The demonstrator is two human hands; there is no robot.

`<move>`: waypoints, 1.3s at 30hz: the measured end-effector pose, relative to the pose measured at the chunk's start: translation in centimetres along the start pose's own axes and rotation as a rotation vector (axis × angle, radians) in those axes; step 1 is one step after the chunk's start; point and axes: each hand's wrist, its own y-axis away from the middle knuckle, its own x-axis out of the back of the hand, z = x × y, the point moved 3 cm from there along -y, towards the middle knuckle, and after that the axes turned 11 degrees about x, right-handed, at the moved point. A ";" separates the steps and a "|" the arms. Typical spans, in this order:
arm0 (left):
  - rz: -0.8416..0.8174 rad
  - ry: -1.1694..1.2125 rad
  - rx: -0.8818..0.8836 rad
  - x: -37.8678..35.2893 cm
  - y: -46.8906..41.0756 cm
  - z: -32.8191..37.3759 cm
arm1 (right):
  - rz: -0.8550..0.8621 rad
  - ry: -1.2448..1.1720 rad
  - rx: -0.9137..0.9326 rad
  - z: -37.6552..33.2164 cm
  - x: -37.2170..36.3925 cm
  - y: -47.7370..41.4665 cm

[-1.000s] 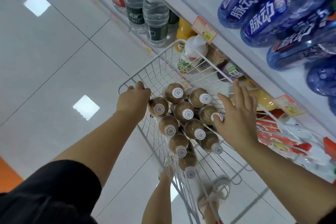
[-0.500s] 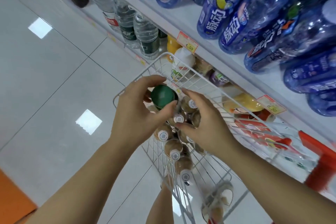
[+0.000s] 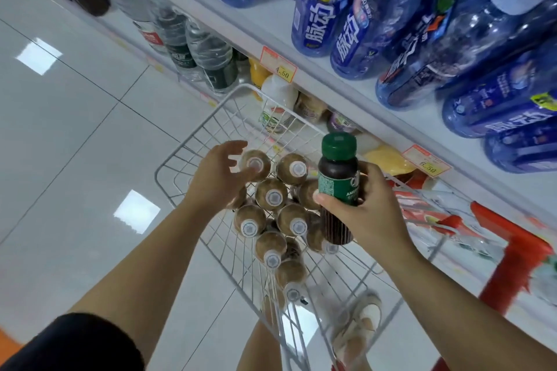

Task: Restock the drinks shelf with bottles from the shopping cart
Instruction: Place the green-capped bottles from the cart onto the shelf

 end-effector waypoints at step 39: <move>0.106 0.956 -1.077 9.0 45.1 36.7 | 0.515 -0.007 0.692 -29.5 32.7 25.6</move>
